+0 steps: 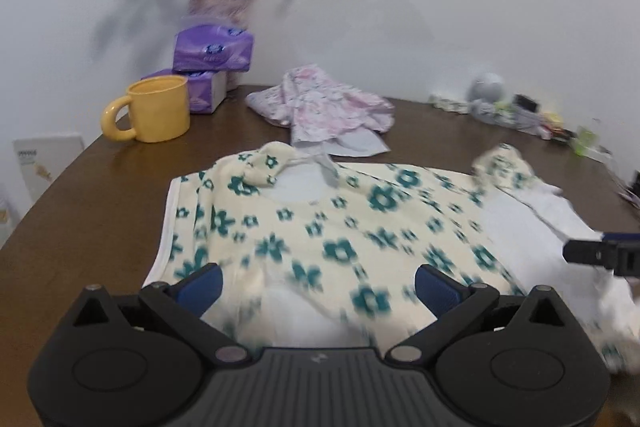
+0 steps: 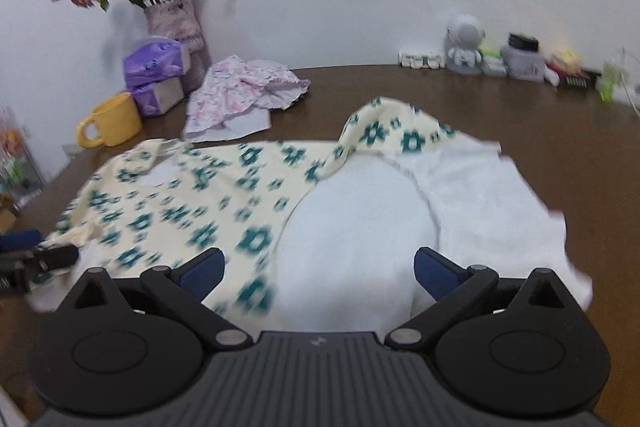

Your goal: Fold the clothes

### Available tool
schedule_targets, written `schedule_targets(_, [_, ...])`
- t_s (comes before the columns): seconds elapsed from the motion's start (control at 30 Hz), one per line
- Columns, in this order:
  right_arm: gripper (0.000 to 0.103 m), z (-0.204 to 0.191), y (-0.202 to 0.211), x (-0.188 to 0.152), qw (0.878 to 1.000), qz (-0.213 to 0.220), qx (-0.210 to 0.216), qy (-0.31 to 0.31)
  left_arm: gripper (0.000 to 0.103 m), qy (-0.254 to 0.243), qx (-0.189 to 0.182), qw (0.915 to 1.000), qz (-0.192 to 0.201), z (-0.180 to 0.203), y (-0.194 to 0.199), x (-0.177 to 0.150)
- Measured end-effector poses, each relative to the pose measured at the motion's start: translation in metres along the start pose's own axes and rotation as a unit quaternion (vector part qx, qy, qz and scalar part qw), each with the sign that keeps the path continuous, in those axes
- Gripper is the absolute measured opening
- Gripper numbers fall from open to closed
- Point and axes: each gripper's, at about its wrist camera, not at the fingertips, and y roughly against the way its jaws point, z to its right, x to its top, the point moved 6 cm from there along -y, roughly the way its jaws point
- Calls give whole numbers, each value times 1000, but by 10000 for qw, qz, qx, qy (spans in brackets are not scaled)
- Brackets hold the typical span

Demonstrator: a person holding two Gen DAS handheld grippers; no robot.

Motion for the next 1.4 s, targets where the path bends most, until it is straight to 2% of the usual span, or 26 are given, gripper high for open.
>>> schedule_targets(0.1, [103,7,-37,15,9995,-281,-145,8,103,151,342,9991,-202,1,-32,10])
schedule_targets(0.23, [103,7,-73,16,9990,-436,-62,-28,103,-95,643,9973,-333,6,-65,7])
schedule_targets(0.43, [103,-1,-111,16,9972,-622,-338,249,103,35,930,9952,-317,10,-93,11])
schedule_targets(0.47, [103,0,-114,17,9977,-559,-310,214,103,98,997,9948,-187,10,-95,11])
schedule_targets(0.57, [102,4,-122,19,9990,-166,-278,306,103,154,1070,9940,-137,11,-99,14])
schedule_targets(0.77, [102,4,-123,21,9991,-101,-273,308,103,29,831,9965,-66,10,-89,6])
schedule_targets(1.4, [102,4,-123,21,9991,-106,-276,303,103,20,836,9965,-61,11,-88,6])
